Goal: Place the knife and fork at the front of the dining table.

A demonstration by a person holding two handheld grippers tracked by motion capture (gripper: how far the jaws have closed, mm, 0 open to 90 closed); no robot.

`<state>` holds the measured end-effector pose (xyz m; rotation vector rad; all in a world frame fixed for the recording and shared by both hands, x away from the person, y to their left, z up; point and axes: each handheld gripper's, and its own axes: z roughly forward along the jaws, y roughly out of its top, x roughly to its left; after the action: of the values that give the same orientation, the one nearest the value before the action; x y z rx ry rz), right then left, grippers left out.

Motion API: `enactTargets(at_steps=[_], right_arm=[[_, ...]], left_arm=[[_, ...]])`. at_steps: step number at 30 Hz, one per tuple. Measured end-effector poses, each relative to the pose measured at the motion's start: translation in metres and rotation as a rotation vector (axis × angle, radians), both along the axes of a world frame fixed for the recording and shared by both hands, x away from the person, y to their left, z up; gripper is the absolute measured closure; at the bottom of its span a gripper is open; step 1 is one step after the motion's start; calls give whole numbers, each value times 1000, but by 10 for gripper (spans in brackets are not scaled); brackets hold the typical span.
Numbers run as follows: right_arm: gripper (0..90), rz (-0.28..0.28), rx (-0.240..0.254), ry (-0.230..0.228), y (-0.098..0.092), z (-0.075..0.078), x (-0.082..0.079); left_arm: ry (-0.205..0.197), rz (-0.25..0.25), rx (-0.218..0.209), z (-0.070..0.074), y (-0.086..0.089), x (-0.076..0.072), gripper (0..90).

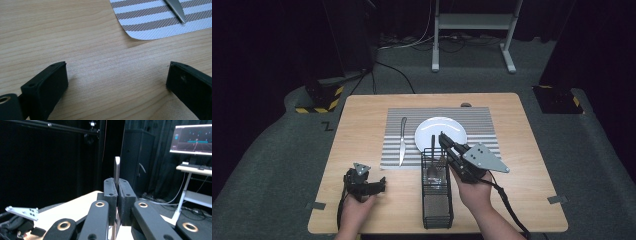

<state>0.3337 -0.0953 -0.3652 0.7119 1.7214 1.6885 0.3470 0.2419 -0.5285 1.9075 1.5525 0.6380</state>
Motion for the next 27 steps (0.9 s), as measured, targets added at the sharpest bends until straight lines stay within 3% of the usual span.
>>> enactTargets(at_steps=[14, 27], right_arm=[[865, 11, 73, -52, -7, 15, -17], [865, -16, 122, -98, -31, 40, -22]], left_arm=[[0, 4, 0, 0, 0, 0, 39], [-1, 3, 1, 0, 0, 0, 40]])
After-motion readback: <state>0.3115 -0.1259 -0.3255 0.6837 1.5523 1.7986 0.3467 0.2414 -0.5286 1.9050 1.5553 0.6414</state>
